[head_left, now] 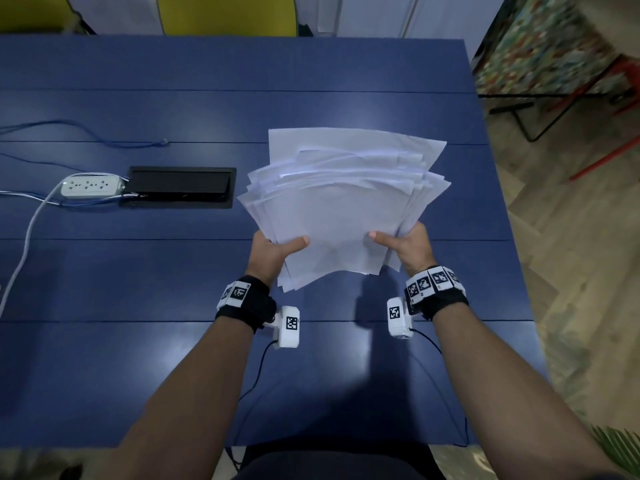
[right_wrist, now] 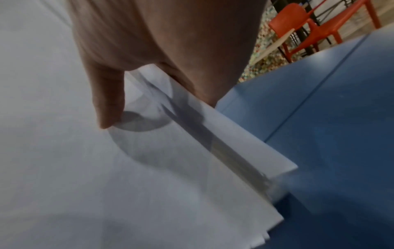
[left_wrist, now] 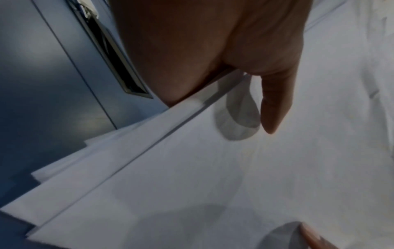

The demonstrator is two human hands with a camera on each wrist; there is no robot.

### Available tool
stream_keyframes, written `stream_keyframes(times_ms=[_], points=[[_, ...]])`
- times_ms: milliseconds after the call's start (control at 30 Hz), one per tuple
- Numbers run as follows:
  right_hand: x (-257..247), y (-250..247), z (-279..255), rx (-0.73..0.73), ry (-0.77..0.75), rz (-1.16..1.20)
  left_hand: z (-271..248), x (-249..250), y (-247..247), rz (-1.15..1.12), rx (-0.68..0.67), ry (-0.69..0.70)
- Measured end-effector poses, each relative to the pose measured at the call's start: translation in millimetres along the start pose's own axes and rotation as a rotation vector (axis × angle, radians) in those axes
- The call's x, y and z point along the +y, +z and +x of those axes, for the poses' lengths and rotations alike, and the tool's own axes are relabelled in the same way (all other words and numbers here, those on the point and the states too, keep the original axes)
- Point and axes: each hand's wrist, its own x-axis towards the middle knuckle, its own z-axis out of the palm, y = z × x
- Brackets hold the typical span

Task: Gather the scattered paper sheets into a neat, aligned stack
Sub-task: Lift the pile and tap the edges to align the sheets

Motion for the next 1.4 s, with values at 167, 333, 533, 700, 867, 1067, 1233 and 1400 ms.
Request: stream_keyframes(times_ms=[167,333,533,700,867,1067,1233,1400], points=[[14.5,6.3,-3.1,0.059,0.049,0.032,0.2,-8.2,2.7,-0.011,0.004,-0.050],[10.1,-4.9,-4.5,0.057,0.048,0.049,0.1,-2.0,-9.4,0.025,-0.077,-0.036],[-11.3,-15.1,0.7,-0.037,-0.022,0.011,5.0,11.9,-10.0,0.042,-0.153,0.022],[-7.4,-1.8,-4.1,-0.073,-0.025,0.035,5.4,6.8,-3.3,0.019,-0.174,-0.011],[-1.2,3.8,-6.1,-0.098,-0.007,0.049,2.0,0.9,1.1,-0.011,-0.171,-0.038],[-5.1,-11.7,-7.4,-0.048,0.007,0.040,-2.3,3.5,-3.5,-0.012,-0.165,-0.011],[-17.0,-21.6,-8.9,-0.074,-0.055,0.019,-5.5,15.9,-2.7,-0.028,-0.206,0.047],[-26.9,-12.9,-10.6,-0.108,-0.114,0.082,-7.6,26.3,3.3,-0.058,-0.216,0.072]])
